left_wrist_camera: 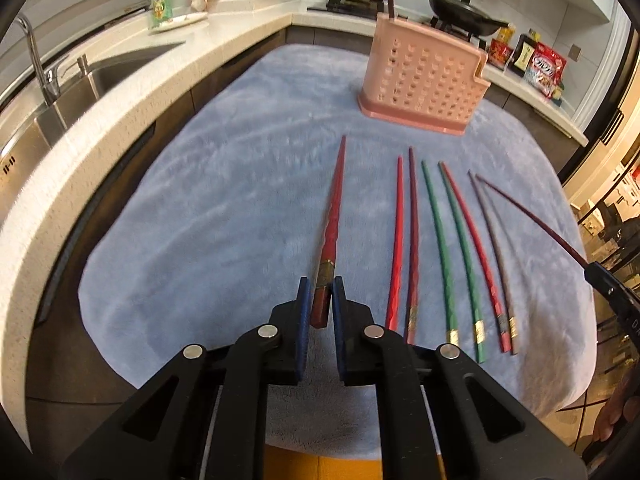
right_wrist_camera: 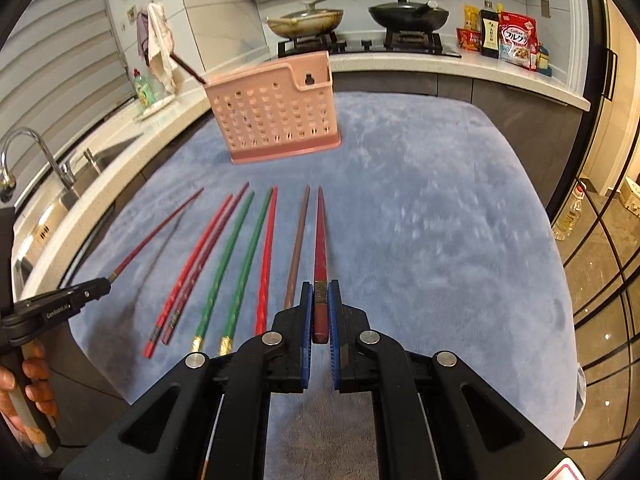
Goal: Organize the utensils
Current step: 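Carry both chopsticks up and lower them into the pink holder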
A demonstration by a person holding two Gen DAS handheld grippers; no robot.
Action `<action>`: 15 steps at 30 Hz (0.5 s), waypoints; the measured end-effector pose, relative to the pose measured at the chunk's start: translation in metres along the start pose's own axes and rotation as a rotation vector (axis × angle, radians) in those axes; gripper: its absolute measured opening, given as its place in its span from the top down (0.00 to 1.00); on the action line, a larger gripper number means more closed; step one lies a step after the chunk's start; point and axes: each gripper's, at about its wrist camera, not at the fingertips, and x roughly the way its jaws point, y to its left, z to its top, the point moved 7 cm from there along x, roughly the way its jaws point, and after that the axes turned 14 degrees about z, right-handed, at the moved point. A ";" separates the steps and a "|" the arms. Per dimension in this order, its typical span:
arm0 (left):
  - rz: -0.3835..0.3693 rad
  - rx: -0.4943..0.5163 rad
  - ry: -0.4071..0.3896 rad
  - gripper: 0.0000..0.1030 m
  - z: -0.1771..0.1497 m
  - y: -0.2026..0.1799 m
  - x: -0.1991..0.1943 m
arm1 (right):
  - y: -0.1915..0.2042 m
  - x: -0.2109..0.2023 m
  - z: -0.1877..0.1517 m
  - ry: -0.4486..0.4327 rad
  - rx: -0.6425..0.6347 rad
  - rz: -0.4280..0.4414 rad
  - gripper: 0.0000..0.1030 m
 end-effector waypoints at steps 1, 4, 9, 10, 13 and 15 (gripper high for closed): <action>-0.003 0.002 -0.008 0.90 0.004 0.000 -0.002 | 0.001 -0.002 0.005 -0.010 -0.002 0.000 0.94; -0.001 0.008 -0.048 0.91 0.021 0.000 -0.013 | 0.003 -0.009 0.027 -0.050 -0.016 0.007 0.94; -0.001 -0.001 -0.111 0.93 0.054 0.000 -0.028 | 0.006 -0.018 0.066 -0.120 -0.032 0.018 0.94; -0.005 -0.007 -0.123 0.93 0.062 0.000 -0.031 | 0.007 -0.019 0.074 -0.135 -0.032 0.024 0.94; -0.014 -0.021 -0.152 0.93 0.083 0.001 -0.039 | 0.007 -0.025 0.097 -0.175 -0.042 0.028 0.94; -0.011 -0.023 -0.179 0.93 0.099 0.000 -0.046 | 0.008 -0.029 0.113 -0.205 -0.051 0.026 0.94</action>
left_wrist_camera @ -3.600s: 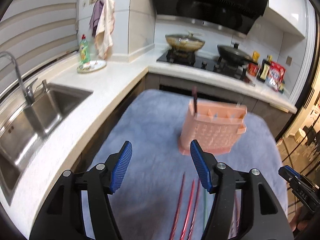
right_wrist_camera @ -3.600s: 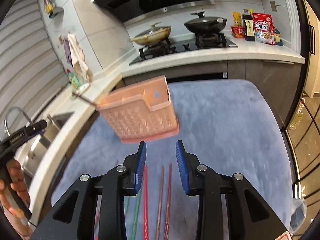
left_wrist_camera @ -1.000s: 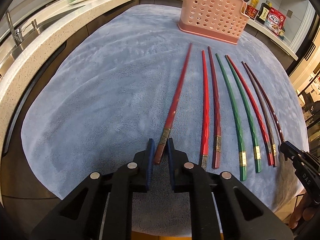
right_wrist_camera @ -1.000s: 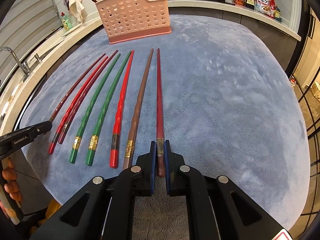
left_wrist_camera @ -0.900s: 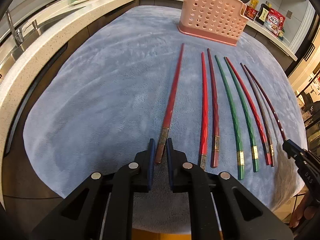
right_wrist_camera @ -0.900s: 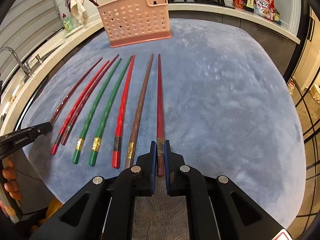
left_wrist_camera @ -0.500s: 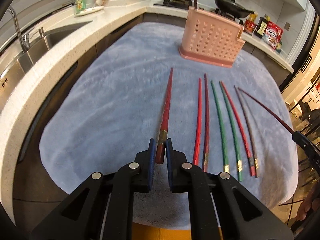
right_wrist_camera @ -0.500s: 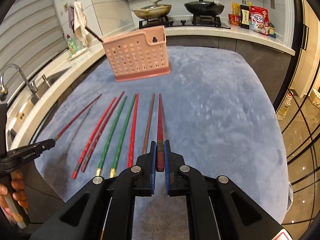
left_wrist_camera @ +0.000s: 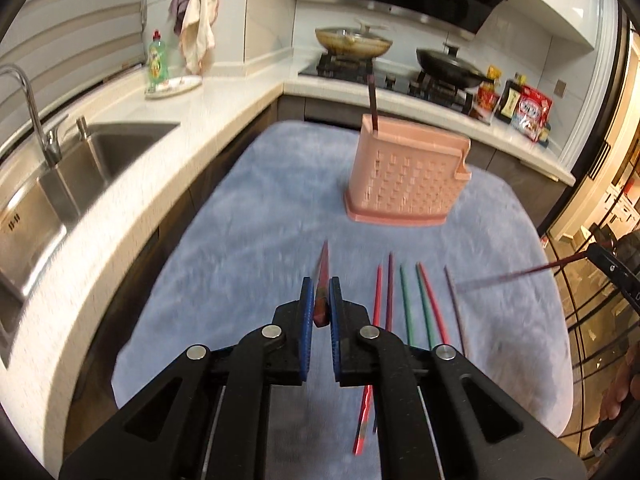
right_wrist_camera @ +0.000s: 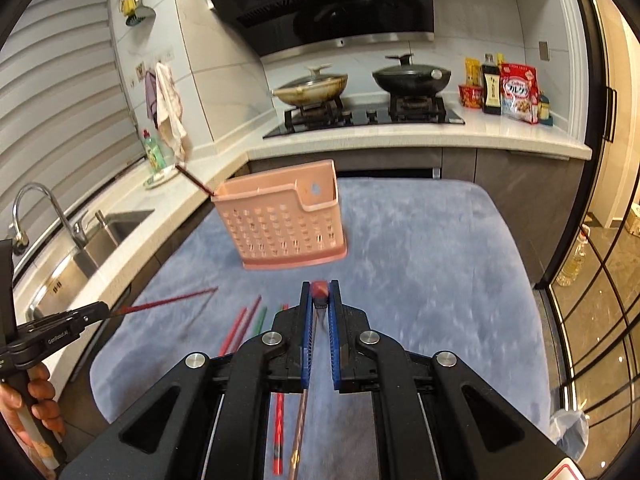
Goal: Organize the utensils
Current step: 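Carry both chopsticks up and lower them into the pink holder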
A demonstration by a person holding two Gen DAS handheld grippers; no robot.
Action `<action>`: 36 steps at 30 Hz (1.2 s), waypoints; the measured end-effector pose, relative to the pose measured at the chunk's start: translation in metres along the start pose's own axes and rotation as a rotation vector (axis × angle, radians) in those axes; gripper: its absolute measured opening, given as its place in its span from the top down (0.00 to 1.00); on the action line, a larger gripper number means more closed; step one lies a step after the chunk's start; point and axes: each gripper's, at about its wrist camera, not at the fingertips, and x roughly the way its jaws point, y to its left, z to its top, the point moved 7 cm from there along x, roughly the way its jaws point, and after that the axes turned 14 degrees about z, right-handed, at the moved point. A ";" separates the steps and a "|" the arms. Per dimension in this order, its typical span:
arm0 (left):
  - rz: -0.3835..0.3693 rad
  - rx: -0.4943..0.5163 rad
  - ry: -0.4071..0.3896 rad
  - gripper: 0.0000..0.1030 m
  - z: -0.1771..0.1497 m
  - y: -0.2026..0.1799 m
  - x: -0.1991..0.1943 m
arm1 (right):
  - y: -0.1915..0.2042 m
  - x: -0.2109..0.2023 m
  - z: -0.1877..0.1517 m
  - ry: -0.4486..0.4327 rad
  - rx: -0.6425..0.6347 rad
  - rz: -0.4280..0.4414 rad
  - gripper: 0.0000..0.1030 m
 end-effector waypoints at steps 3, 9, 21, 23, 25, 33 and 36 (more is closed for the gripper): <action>-0.003 0.002 -0.036 0.93 0.024 -0.004 -0.005 | -0.002 0.001 0.027 -0.044 -0.007 -0.004 0.94; -0.022 -0.004 -0.102 0.94 0.072 -0.016 -0.013 | -0.008 0.005 0.071 -0.103 0.013 0.022 0.94; -0.104 -0.057 -0.289 0.94 0.183 -0.036 -0.061 | 0.002 0.018 0.167 -0.239 0.034 0.111 0.93; -0.114 -0.075 -0.333 0.94 0.206 -0.039 -0.070 | 0.005 0.023 0.184 -0.261 0.029 0.115 0.93; -0.122 -0.091 -0.366 0.94 0.223 -0.042 -0.075 | 0.008 0.028 0.200 -0.280 0.026 0.117 0.93; -0.116 -0.115 -0.419 0.94 0.268 -0.059 -0.060 | 0.022 0.066 0.235 -0.291 -0.001 0.129 0.93; -0.107 -0.113 -0.406 0.94 0.273 -0.064 -0.044 | 0.021 0.085 0.235 -0.270 -0.002 0.127 0.93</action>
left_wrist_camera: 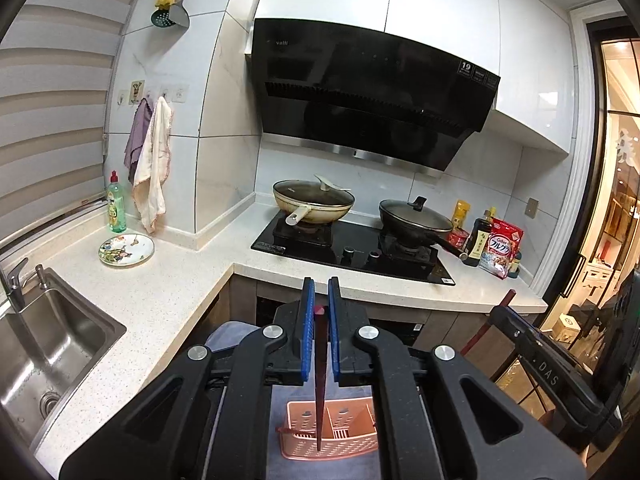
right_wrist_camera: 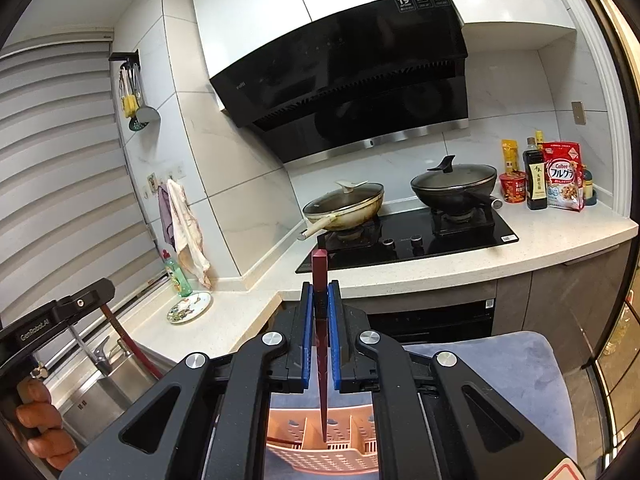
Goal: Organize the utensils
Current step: 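Carry both chopsticks up and lower them into the pink holder, then open both tools to release the chopsticks into the holder, then move both tools back to the remaining chopsticks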
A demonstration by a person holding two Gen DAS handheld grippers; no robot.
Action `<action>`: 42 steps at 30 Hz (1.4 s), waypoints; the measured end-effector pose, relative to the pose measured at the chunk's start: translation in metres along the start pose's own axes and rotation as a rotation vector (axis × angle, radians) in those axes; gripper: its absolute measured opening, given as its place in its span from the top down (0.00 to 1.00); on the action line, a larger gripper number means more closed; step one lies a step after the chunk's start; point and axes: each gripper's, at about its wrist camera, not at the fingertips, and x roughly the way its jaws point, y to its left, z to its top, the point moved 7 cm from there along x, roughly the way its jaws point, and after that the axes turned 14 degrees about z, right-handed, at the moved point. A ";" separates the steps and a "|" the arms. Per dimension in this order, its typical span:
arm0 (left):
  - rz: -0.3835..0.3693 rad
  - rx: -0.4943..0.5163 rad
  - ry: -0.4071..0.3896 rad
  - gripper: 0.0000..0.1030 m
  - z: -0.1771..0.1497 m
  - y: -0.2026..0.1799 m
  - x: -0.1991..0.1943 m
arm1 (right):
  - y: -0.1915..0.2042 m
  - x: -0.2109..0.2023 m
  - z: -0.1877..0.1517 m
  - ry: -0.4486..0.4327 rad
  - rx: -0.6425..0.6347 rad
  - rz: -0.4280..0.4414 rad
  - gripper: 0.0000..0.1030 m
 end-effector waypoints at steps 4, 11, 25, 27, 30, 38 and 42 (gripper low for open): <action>0.014 0.000 0.014 0.94 -0.004 -0.001 0.020 | -0.007 0.019 -0.015 0.037 0.006 -0.004 0.93; 0.013 0.000 0.039 0.94 -0.014 0.000 0.038 | -0.020 0.042 -0.046 0.097 0.017 -0.019 0.93; 0.052 -0.007 0.113 0.66 -0.055 0.016 0.057 | -0.032 0.040 -0.076 0.148 0.031 -0.054 0.84; 0.063 0.011 0.103 0.61 -0.055 0.017 0.050 | -0.028 0.028 -0.069 0.125 0.021 -0.052 0.74; 0.098 0.055 0.084 0.53 -0.058 0.018 0.035 | -0.020 0.009 -0.065 0.108 0.018 -0.037 0.70; 0.122 0.115 0.071 0.38 -0.099 0.033 -0.015 | 0.001 -0.049 -0.106 0.154 -0.019 -0.033 0.64; 0.145 0.129 0.120 0.38 -0.137 0.045 -0.027 | 0.005 -0.075 -0.153 0.220 -0.033 -0.062 0.64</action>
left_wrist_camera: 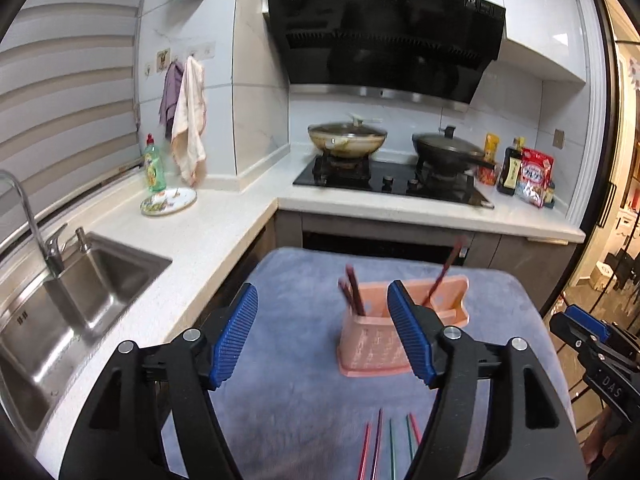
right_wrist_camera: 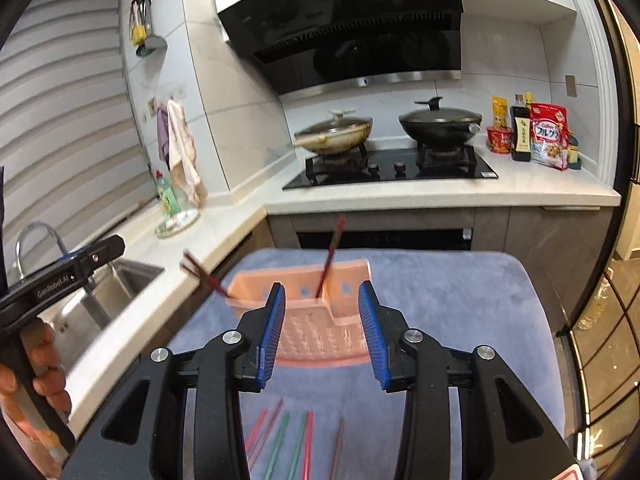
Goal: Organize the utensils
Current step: 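Move both tools back to the remaining chopsticks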
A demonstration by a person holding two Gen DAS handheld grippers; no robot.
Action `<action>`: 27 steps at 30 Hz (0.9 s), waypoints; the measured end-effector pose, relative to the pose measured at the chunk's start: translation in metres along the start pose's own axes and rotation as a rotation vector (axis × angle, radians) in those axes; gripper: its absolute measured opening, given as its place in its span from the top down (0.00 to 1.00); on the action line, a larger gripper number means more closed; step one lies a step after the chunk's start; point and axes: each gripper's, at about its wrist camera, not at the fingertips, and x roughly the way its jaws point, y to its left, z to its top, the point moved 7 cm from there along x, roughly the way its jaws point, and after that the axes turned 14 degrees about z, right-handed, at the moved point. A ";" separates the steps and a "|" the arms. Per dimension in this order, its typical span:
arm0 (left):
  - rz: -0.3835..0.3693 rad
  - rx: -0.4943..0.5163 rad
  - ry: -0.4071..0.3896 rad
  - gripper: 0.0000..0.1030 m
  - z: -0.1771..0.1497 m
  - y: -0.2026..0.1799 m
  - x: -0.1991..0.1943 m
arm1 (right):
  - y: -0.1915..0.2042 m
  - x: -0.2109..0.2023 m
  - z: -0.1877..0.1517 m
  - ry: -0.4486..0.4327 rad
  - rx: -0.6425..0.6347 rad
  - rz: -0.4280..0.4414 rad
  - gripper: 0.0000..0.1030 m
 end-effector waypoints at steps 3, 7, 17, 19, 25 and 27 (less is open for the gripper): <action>0.007 0.008 0.043 0.38 -0.033 0.006 -0.003 | 0.001 -0.007 -0.033 0.046 0.014 -0.004 0.64; 0.012 0.026 0.103 0.38 -0.079 0.014 -0.008 | 0.000 -0.017 -0.079 0.099 0.032 -0.022 0.64; 0.018 0.048 0.254 0.38 -0.183 0.028 -0.016 | -0.003 -0.023 -0.198 0.268 0.081 -0.077 0.64; 0.013 0.047 0.284 0.38 -0.199 0.029 -0.017 | -0.002 -0.022 -0.210 0.286 0.080 -0.086 0.64; 0.011 0.052 0.330 0.38 -0.231 0.030 -0.022 | 0.003 -0.018 -0.236 0.319 0.079 -0.092 0.66; 0.009 0.049 0.344 0.38 -0.239 0.031 -0.023 | 0.002 -0.017 -0.240 0.325 0.077 -0.095 0.66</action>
